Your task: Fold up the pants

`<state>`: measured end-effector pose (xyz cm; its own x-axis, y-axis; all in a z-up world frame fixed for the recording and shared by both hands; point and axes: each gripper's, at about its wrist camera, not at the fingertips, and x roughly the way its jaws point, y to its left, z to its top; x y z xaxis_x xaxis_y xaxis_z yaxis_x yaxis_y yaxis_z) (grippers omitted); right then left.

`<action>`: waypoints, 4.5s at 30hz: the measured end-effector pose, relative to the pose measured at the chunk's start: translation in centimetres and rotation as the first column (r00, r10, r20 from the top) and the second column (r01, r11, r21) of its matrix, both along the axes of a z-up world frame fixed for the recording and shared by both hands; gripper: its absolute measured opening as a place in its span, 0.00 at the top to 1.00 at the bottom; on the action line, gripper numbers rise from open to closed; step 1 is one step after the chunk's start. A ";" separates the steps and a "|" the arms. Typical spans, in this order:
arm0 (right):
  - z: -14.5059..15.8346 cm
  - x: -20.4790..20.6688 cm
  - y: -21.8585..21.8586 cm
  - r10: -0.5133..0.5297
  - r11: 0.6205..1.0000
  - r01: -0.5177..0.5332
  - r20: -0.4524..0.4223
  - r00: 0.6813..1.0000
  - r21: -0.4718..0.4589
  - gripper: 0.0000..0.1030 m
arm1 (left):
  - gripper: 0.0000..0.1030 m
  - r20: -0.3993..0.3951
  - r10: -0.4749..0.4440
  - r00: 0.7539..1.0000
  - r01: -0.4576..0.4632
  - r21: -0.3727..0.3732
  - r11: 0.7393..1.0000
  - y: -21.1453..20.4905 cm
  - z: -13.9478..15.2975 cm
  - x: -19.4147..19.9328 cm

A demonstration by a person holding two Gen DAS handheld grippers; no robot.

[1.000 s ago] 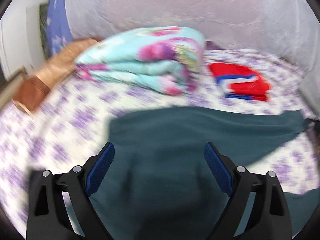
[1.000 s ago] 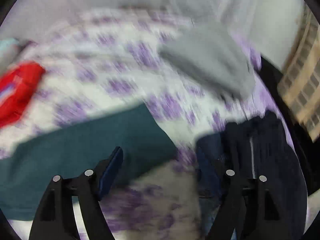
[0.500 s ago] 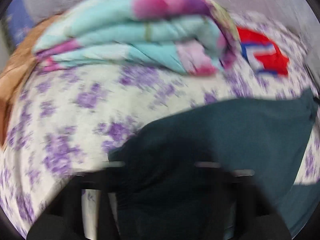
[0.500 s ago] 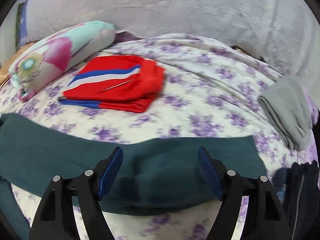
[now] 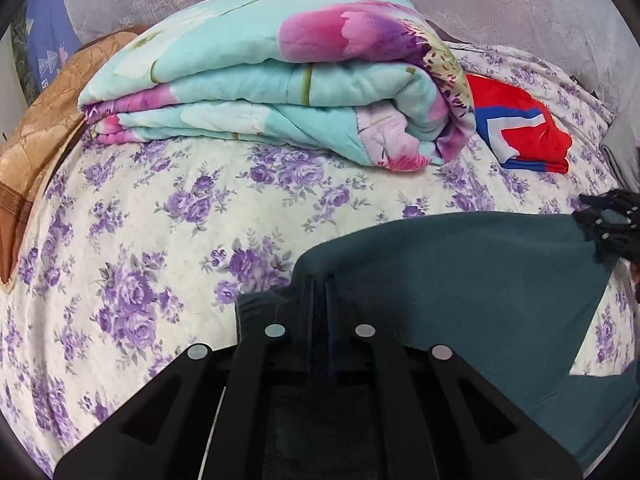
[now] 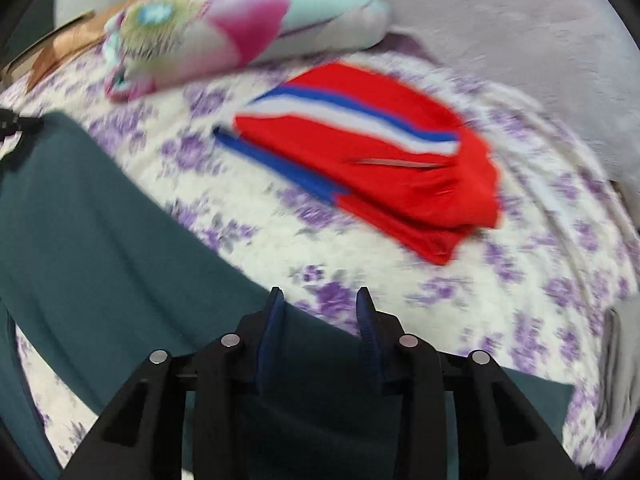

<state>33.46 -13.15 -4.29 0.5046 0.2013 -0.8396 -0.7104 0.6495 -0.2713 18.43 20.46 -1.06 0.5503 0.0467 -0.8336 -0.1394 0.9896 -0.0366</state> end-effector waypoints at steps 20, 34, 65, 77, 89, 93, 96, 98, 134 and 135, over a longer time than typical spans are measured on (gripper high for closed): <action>1.8 -0.1 1.6 0.132 0.986 -0.129 -0.023 0.991 0.110 0.94 | 0.96 0.029 -0.015 0.999 0.014 0.023 1.000 0.5 0.0 -0.1; 3.6 3.4 -8.6 -0.222 0.969 0.211 0.080 0.972 0.127 0.51 | 0.92 0.020 0.128 0.992 -0.126 -0.064 0.990 4.1 0.4 0.5; -0.6 7.9 -14.6 -0.243 0.970 0.241 0.081 0.967 0.031 0.81 | 0.87 -0.042 0.145 0.989 -0.145 -0.002 0.989 0.5 -0.6 0.6; 1.4 6.4 -24.8 -0.443 0.893 0.440 0.018 0.896 0.097 0.62 | 0.86 -0.049 0.181 0.982 -0.183 -0.028 0.983 0.9 -1.6 1.0; 1.1 8.2 -26.7 -0.586 0.810 0.586 0.120 0.802 0.037 0.94 | 0.85 -0.060 0.194 0.979 -0.195 -0.008 0.981 1.2 -1.7 1.3; 5.5 5.5 -24.8 -0.506 0.851 0.470 0.128 0.853 0.234 0.46 | 0.80 -0.041 0.131 0.991 -0.130 0.027 0.991 1.0 -0.8 1.1; 6.8 3.6 -18.6 -0.303 0.925 0.269 0.096 0.948 0.267 0.40 | 0.56 -0.013 0.081 0.997 -0.080 0.053 0.995 1.2 0.2 1.0; 7.1 2.6 -14.8 -0.189 0.946 0.161 0.075 0.979 0.281 0.35 | 0.47 0.000 0.066 0.998 -0.066 0.059 0.996 1.6 0.5 1.1; 9.9 -5.1 -3.4 0.244 0.920 -0.230 -0.005 0.970 0.316 0.96 | 0.94 0.010 -0.332 0.943 0.320 0.245 0.915 -2.6 5.5 -1.2; 10.8 -6.5 -4.3 0.254 0.910 -0.239 0.000 0.967 0.338 0.96 | 0.94 0.034 -0.340 0.940 0.322 0.242 0.915 -2.8 6.5 -1.9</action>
<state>26.97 -17.42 6.49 0.3676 0.5860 -0.7222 -0.8657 0.4992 -0.0356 16.53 17.65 5.43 0.6264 0.0359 -0.7787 0.1921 0.9610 0.1988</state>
